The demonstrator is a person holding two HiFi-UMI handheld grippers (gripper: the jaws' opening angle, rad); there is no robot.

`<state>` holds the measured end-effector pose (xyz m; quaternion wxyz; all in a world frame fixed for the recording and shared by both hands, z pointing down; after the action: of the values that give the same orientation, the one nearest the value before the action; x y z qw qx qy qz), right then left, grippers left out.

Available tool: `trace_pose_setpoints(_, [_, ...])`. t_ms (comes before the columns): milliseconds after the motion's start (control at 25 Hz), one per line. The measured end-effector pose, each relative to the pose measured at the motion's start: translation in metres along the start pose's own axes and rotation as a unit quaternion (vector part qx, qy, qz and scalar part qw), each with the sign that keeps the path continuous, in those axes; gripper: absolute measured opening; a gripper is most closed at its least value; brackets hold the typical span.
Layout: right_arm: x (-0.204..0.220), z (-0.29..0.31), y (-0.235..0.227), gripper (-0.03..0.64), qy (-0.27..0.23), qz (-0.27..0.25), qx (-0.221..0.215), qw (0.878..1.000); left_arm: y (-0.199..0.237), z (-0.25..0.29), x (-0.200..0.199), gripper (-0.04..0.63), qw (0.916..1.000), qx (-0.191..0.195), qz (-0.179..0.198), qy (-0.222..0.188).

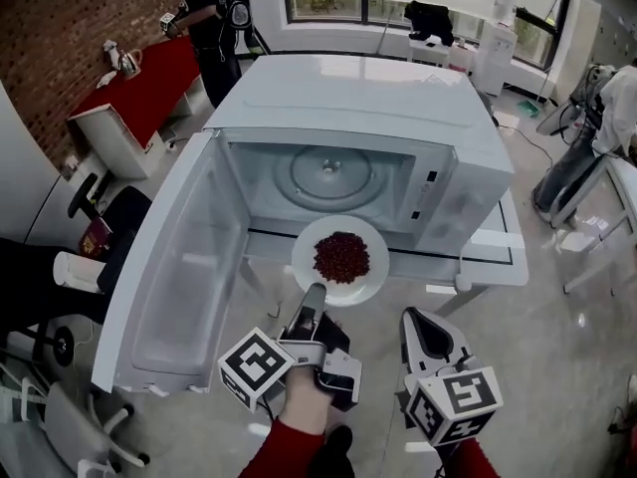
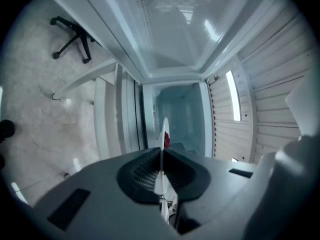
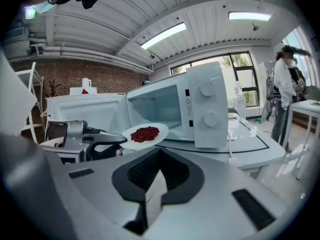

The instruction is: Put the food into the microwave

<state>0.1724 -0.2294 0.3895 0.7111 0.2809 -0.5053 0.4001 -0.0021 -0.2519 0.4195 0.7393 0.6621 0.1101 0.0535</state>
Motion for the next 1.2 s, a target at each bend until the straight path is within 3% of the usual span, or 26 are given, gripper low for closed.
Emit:
trace_pose_setpoints(360, [-0.009, 0.063, -0.002, 0.014, -0.008, -0.025, -0.011, 1.0, -0.016, 0.064, -0.043, 0.021, 0.9995, 0.026, 0.0, -0.016])
trace_pose_setpoints(1200, [-0.047, 0.146, -0.006, 0.014, 0.003, -0.055, -0.023, 0.998, -0.035, 0.152, -0.081, 0.023, 0.9982, -0.048, 0.032, -0.016])
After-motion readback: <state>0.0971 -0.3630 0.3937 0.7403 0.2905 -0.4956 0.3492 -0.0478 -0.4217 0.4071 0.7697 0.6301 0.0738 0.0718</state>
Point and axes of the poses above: the fingertips, and each gripper's own axes: z forward along the fingers, y to its left, x out of its underside, the point moved 5 cm from there along -z, backward along the fingers, and after that the axes turned 11 degrees about -z, right-handed, at the moved point
